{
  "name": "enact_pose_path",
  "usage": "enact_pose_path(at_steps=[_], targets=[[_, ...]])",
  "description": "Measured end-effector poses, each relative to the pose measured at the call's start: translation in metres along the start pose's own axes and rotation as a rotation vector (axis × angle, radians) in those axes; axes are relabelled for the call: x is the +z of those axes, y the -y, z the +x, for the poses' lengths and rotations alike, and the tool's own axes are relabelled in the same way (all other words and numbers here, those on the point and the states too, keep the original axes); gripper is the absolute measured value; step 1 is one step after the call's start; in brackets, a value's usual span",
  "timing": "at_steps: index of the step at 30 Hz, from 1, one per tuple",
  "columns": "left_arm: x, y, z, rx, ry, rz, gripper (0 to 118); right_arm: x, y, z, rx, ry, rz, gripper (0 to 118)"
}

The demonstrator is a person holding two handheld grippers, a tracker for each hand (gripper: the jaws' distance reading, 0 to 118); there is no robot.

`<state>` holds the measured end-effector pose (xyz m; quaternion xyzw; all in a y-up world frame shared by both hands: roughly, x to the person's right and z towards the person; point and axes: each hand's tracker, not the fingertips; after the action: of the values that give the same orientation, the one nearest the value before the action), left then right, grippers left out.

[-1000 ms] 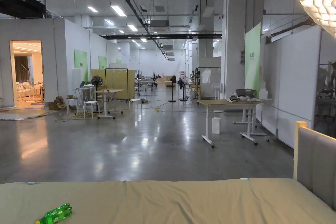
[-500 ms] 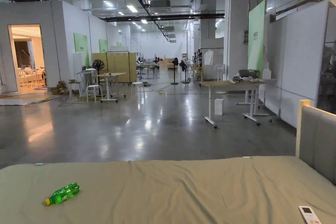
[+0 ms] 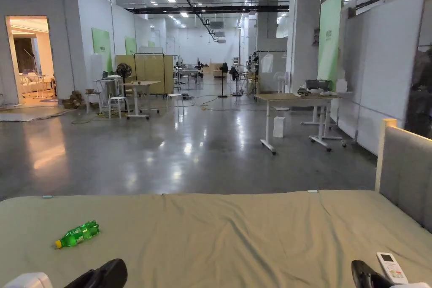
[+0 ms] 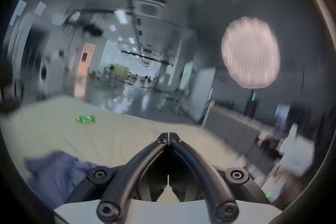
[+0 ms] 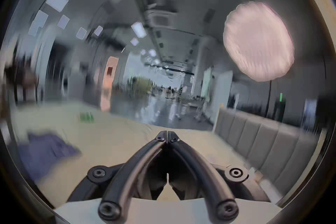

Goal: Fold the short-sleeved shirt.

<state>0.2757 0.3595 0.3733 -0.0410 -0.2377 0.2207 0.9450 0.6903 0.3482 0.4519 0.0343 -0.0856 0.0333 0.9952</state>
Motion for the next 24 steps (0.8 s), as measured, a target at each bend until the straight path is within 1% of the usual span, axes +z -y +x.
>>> enact_pose_path(at_steps=[1,2,3,4,6,7,8,10,11,15,18,21,23,24], targets=[[0.003,-0.001,0.004,-0.086,-0.039,-0.005,0,0.006,0.0,0.001,-0.056,0.006,-0.013,0],[0.005,-0.004,0.009,-0.196,-0.073,-0.02,0,0.008,-0.001,0.003,-0.056,0.002,-0.003,0],[0.007,-0.006,0.012,-0.269,-0.084,-0.029,0,0.008,-0.001,0.002,-0.029,-0.013,-0.031,0],[0.005,-0.006,0.018,-0.299,-0.078,-0.035,0,0.009,-0.004,0.003,-0.012,0.007,0.009,0],[0.005,-0.006,0.021,-0.268,-0.064,-0.033,0,0.006,-0.007,0.001,-0.025,0.011,-0.016,0],[0.004,-0.006,0.023,-0.273,-0.06,-0.036,0,0.005,-0.007,0.002,-0.033,0.011,-0.02,0],[0.002,-0.005,0.019,-0.282,-0.066,-0.034,0,0.005,-0.006,0.003,-0.071,-0.007,-0.033,0],[0.002,-0.001,0.021,-0.356,-0.115,-0.038,0,0.005,-0.005,0.002,-0.072,-0.012,-0.039,0],[0.002,0.0,0.023,-0.37,-0.126,-0.038,0,0.005,-0.005,0.002,-0.067,-0.011,-0.042,0],[0.0,0.005,0.023,-0.388,-0.118,-0.045,0,0.007,-0.003,0.002,-0.057,-0.016,-0.056,0],[-0.001,0.007,0.018,-0.409,-0.189,-0.051,0,0.009,-0.001,0.003,-0.058,-0.013,-0.067,0],[0.001,0.006,0.012,-0.413,-0.207,-0.076,0,0.015,0.001,0.004,-0.061,-0.028,-0.083,0],[0.005,0.006,0.005,-0.422,-0.224,-0.111,4,0.019,0.005,0.003,-0.064,-0.047,-0.104,0],[0.01,0.006,0.002,-0.419,-0.236,-0.128,8,0.021,0.009,0.002,-0.073,-0.065,-0.113,0]])
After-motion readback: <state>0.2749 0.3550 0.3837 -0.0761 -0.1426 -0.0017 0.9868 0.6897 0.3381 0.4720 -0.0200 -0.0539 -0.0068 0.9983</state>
